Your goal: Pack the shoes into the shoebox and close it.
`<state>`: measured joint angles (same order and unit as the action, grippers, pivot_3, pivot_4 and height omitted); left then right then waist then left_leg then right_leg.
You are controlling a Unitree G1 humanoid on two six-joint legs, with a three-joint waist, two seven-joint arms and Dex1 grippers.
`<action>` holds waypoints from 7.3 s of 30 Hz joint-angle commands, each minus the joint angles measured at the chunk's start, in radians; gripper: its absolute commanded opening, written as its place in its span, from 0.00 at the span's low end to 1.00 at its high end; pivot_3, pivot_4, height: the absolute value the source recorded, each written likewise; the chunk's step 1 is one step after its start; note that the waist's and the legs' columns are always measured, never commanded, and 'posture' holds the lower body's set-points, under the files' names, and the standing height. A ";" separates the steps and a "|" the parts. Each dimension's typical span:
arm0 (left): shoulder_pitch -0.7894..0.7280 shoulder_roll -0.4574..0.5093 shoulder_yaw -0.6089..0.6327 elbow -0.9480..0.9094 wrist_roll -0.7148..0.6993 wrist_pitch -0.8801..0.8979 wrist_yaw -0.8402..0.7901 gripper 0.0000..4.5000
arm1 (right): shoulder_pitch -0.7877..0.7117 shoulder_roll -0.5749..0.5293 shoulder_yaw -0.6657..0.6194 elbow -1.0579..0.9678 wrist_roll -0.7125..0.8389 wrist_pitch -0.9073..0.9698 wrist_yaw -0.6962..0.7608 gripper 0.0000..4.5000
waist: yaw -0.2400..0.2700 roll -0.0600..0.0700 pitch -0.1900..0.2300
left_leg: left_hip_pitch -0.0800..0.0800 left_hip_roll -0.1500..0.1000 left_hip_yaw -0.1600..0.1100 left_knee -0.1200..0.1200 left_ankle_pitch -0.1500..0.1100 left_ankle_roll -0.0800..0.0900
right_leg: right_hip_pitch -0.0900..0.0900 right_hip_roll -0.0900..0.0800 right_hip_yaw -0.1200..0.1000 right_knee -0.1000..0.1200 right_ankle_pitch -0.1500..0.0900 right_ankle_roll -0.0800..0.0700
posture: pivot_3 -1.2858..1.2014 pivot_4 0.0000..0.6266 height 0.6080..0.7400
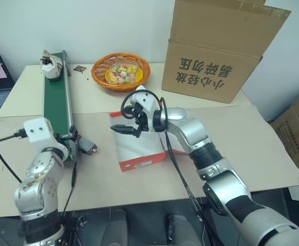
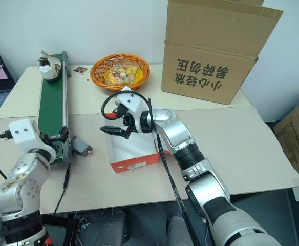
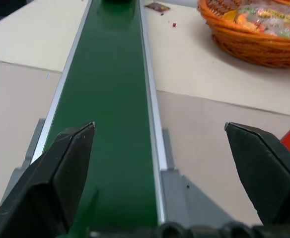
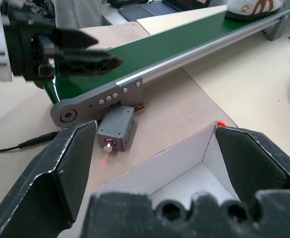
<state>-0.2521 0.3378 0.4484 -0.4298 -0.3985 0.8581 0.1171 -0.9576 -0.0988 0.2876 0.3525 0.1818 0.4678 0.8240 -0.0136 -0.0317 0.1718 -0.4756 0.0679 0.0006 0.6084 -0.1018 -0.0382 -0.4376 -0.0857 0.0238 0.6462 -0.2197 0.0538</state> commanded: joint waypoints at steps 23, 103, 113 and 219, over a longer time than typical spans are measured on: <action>0.143 0.045 -0.007 0.074 0.133 -0.086 -0.067 1.00 | 0.101 0.017 -0.046 -0.195 0.019 0.096 -0.094 1.00 | -0.001 0.000 0.000 | 0.000 0.000 0.000 0.000 -0.002 -0.004 | -0.001 0.000 0.000 0.000 0.000 0.000 | 0.52 0.24 0.76; -0.038 0.015 -0.412 -0.051 0.300 -0.435 -0.314 0.59 | -0.348 -0.023 -0.843 0.565 0.581 0.670 -0.368 1.00 | -0.001 0.000 0.000 | -0.002 0.000 0.000 0.000 0.002 0.004 | -0.001 0.000 0.000 -0.001 0.000 0.000 | 0.52 0.24 0.76; -0.051 0.008 -0.455 -0.056 0.283 -0.417 -0.369 0.59 | -0.342 0.000 -0.807 0.561 0.567 0.659 -0.353 1.00 | -0.005 0.000 0.000 | -0.002 0.001 0.000 0.000 0.002 0.004 | -0.001 0.000 0.000 0.000 0.000 0.000 | 0.52 0.24 0.76; -0.102 -0.100 -0.476 0.070 0.371 -0.464 -0.322 0.98 | -0.170 -0.171 -0.394 -0.016 0.663 1.147 -0.717 0.14 | 0.004 0.003 0.002 | -0.002 0.000 -0.001 0.001 0.002 0.004 | 0.000 0.001 0.001 0.000 -0.001 0.000 | 0.52 0.24 0.76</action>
<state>-0.3455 0.2403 -0.0318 -0.3387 -0.0298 0.4191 -0.2068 -1.1457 -0.2618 -0.0782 0.4432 0.6737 1.6067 0.2085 -0.0098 -0.0287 0.1737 -0.4778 0.0682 -0.0002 0.6092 -0.0996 -0.0341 -0.4375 -0.0849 0.0243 0.6464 -0.2207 0.0536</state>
